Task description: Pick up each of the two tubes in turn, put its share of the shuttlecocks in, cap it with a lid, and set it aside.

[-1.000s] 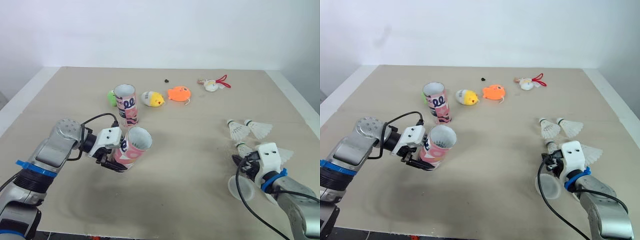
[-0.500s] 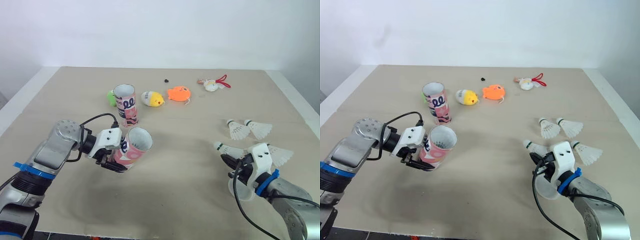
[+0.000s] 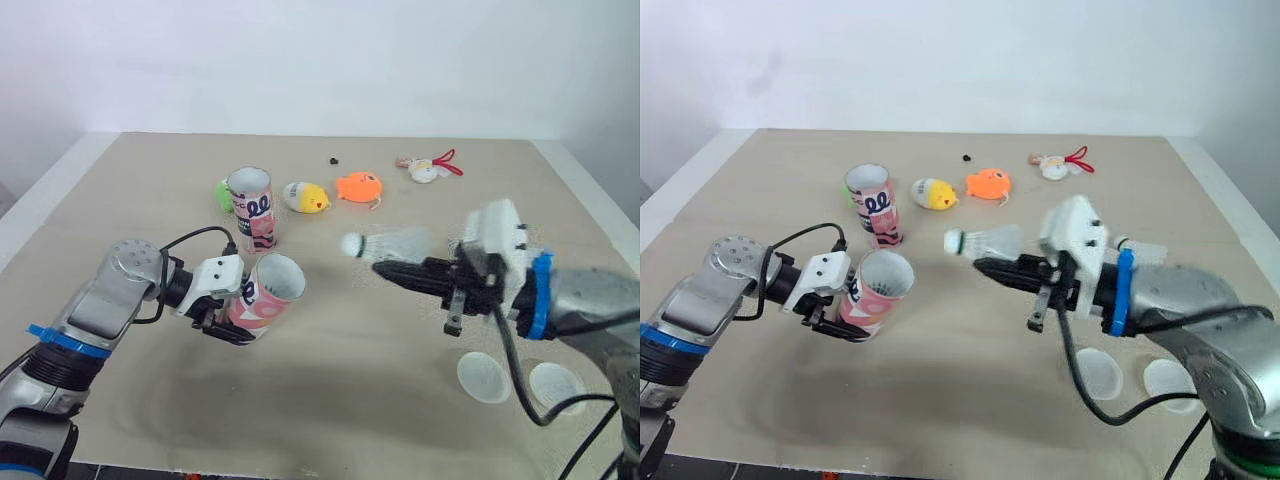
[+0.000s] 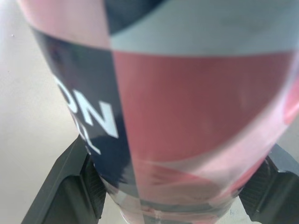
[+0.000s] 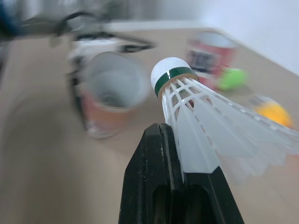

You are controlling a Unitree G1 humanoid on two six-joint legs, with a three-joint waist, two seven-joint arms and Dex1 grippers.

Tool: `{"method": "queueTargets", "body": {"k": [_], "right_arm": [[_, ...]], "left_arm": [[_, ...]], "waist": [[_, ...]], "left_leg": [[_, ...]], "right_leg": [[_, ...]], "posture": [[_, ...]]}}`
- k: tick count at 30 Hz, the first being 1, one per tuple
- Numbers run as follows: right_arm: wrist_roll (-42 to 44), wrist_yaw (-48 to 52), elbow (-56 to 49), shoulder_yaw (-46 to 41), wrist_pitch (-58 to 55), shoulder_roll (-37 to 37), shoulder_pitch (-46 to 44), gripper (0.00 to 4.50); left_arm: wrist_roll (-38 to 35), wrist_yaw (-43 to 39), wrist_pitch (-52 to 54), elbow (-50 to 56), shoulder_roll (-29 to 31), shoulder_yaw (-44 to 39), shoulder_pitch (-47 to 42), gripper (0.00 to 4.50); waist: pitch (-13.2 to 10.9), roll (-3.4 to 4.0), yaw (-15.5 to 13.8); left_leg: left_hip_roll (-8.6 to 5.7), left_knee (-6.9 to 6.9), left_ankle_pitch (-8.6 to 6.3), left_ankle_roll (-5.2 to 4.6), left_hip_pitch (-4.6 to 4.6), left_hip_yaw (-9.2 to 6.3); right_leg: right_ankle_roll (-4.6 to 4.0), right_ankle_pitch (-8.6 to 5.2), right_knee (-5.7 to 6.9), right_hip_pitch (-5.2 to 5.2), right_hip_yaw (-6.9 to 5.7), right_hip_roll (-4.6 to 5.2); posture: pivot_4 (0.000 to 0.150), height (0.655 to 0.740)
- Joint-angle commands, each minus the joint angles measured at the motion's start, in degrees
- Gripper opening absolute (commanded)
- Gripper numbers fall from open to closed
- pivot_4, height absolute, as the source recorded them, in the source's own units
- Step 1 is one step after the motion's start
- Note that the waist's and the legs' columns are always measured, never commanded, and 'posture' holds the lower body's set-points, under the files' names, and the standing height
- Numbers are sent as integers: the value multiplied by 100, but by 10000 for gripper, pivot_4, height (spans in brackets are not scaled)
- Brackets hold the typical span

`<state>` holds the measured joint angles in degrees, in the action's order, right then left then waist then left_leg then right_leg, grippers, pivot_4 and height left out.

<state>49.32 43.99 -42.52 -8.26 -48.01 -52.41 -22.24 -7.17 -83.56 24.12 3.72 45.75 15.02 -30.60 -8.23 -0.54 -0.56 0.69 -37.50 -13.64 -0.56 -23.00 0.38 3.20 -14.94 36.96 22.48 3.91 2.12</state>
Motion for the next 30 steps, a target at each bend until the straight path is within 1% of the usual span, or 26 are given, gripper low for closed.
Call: {"method": "queueTargets", "body": {"k": [1, 3, 5, 9, 11, 13, 15, 20, 24, 30], "right_arm": [[-485, 516, 187, 619, 356, -164, -605, 442], [-973, 824, 523, 1256, 630, -36, -1337, 442], [-1301, 978, 845, 1693, 776, 185, -1878, 442], [-1885, 1378, 1394, 2371, 1105, 573, -2612, 442], [-2028, 1671, 1511, 2563, 1245, 643, -2772, 442], [-2187, 2021, 1541, 2770, 1393, 628, -2865, 442], [-2355, 2256, 1587, 2925, 1518, 638, -2921, 442], [-2931, 2540, 1977, 3291, 1881, 887, -3149, 442], [-3346, 2629, 2382, 3545, 2046, 1236, -3440, 442], [-3621, 2921, 2681, 3684, 2162, 1546, -3664, 442]], "left_arm": [[65, 33, 108, -52, -58, 347, 196, 32484], [65, 33, 110, -56, -43, 338, 195, 32484], [65, 32, 102, -71, -38, 331, 190, 32484], [68, 70, 96, -68, -40, 315, 191, 32484], [60, 83, 105, -54, -38, 309, 198, 32484], [53, 99, 130, -34, -28, 302, 209, 32484], [40, 100, 160, 3, -3, 289, 227, 32484], [6, 94, 220, 79, 47, 263, 256, 32484], [-17, 98, 316, 167, 63, 258, 238, 32484], [-34, 104, 436, 276, 84, 247, 231, 32484]], "waist": [[1, -3, 1], [-2, 6, 12], [-4, 13, 13], [-2, 5, 3], [-2, 6, 2], [-2, 6, 1], [-2, 6, 2], [-2, 6, 11], [-3, 7, 12], [-3, 7, 10]], "left_leg": [[-1, 0, -2, 0, -3, -5], [-6, -1, -4, -3, -14, 4], [-4, -2, -3, -6, -20, 25], [-6, -4, -1, -9, -29, 6], [-9, -5, -1, -9, -34, 10], [-13, -5, -1, -9, -37, 4], [-15, -5, -1, -10, -37, 4], [-7, -5, -1, -10, -31, 10], [0, -7, 0, -11, -28, 15], [-5, -6, 0, -9, -36, 13]], "right_leg": [[-3, -2, 0, -1, -5, 1], [-7, 1, 1, 12, -2, 9], [-2, 7, 3, 34, 1, 13], [-12, 12, 6, 39, -6, 7], [-25, 22, 7, 39, -3, 10], [-4, 32, 7, 39, -4, 11], [-2, 32, 7, 40, -4, 13], [-8, 33, 14, 42, -8, 9], [-19, 26, 23, 49, -11, 3], [-15, 35, 25, 53, -11, 7]], "posture": [[1500, 7400], [1500, 7400], [1500, 7400], [1500, 7400], [1500, 7400], [1500, 7400], [1500, 7400], [1500, 7400], [1500, 7400], [1500, 7400]]}}
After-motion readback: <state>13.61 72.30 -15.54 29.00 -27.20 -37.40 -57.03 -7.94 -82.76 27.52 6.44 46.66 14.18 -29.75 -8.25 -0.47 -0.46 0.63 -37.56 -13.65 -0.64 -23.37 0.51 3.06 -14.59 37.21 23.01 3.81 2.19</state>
